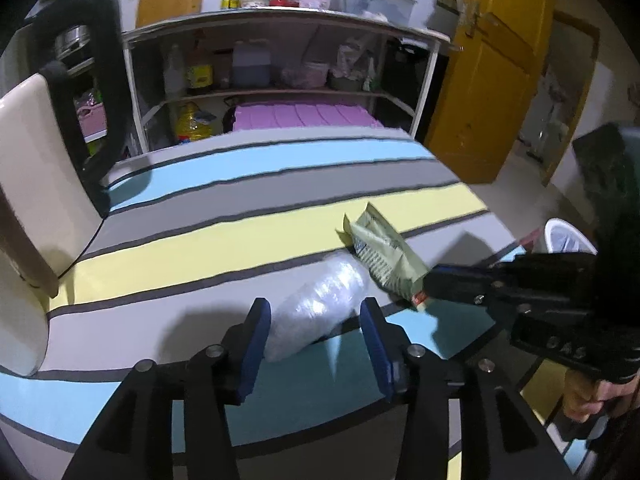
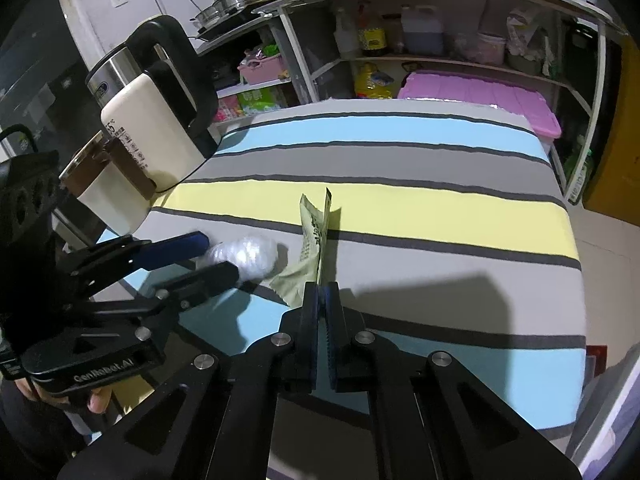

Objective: Collect trash
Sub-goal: 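Lift the clear plastic bag and green snack packet off the table with both tools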

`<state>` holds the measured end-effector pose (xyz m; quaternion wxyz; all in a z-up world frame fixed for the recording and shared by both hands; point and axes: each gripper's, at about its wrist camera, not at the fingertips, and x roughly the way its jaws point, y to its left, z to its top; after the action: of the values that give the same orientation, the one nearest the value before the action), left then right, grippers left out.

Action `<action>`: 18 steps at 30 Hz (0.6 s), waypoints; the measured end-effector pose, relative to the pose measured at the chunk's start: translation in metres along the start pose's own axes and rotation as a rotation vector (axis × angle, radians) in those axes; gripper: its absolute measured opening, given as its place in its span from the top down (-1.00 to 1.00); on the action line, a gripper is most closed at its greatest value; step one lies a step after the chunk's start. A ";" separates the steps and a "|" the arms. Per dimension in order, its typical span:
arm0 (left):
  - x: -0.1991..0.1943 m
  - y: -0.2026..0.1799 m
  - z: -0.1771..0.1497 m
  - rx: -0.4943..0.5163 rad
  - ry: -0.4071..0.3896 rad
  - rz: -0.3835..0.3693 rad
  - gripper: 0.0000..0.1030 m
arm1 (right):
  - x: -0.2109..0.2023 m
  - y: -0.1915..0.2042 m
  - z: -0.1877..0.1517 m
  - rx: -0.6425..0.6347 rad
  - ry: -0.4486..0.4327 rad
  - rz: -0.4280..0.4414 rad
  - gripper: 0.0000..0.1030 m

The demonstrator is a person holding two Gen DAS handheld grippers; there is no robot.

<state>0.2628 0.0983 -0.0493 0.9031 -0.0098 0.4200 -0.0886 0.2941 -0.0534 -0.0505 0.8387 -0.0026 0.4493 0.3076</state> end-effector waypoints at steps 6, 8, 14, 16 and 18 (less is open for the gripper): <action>0.010 -0.013 -0.008 0.070 0.034 0.049 0.21 | -0.009 -0.003 -0.002 0.006 -0.020 -0.002 0.94; 0.009 -0.016 -0.009 0.066 0.030 0.052 0.59 | -0.009 -0.005 -0.003 0.013 -0.020 -0.001 0.94; 0.004 -0.014 -0.012 0.040 0.011 0.089 0.70 | -0.014 -0.011 -0.002 0.055 -0.033 0.027 0.94; -0.002 -0.013 -0.012 0.023 -0.007 0.087 0.71 | -0.014 -0.012 0.000 0.062 -0.037 0.037 0.79; -0.007 -0.011 -0.013 0.008 -0.022 0.086 0.71 | -0.014 -0.010 0.000 0.059 -0.043 0.041 0.36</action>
<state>0.2469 0.0891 -0.0514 0.9106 0.0110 0.4100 -0.0512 0.2939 -0.0688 -0.0425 0.8413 0.0378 0.4401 0.3116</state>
